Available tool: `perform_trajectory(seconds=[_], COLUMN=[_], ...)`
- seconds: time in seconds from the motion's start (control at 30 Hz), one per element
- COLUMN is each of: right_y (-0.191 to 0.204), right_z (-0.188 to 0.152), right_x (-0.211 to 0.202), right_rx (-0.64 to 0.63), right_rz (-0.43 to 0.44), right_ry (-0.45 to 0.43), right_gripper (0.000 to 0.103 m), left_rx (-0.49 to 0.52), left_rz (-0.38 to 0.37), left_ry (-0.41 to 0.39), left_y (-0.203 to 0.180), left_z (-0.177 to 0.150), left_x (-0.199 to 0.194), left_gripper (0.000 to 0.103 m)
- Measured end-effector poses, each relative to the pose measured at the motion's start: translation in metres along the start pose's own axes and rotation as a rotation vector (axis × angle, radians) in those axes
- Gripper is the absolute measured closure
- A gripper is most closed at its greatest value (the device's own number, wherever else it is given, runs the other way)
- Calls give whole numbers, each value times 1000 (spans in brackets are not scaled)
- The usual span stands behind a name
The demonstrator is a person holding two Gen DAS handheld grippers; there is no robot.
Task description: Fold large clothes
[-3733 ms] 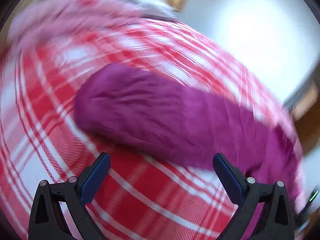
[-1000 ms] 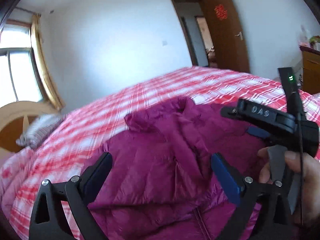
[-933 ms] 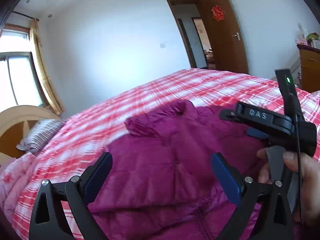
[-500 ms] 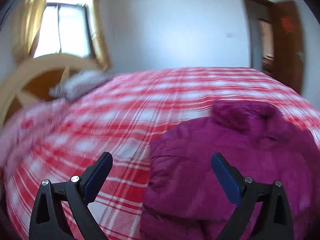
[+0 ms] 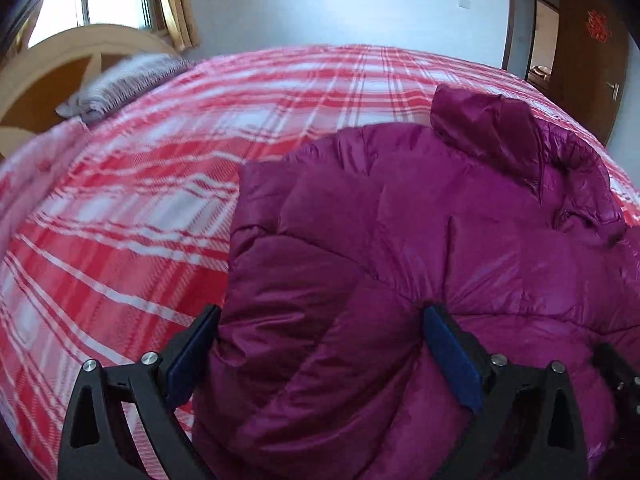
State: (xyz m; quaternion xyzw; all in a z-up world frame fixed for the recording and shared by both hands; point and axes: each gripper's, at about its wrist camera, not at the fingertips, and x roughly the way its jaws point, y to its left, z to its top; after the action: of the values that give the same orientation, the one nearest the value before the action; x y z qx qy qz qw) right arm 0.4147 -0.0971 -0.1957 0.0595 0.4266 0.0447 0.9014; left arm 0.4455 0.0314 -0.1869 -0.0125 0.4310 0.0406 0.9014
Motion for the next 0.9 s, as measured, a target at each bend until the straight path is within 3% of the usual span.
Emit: perform_trajectory(seconds=[0.1,0.37,0.6,0.7,0.8,0.9], right_y=[5,10,11,6,12,32], right_z=[1,0,1,4,12,22], right_x=[5,8,9,-13,-57,-63], right_rx=[-34,-65,-71,-47,-24,-60], right_rz=[-27,-62,-68,-74,-83,-17], right_ry=[22,34,37,21,-104,-111], right_gripper=[11,11,12,35,36,36], left_rx=[-58,-22,-25,-34,-38,-41], left_rz=[-56,-6,-10,-17,-17,-21], left_ry=[45,42,35,29,25,24], left_y=[9,-1,-1,1,2,3], left_z=[0,-3,-4,-4,-4,-5], left_x=[9,10,7,8,8,8], left_gripper=[1,1,1,1,1,1])
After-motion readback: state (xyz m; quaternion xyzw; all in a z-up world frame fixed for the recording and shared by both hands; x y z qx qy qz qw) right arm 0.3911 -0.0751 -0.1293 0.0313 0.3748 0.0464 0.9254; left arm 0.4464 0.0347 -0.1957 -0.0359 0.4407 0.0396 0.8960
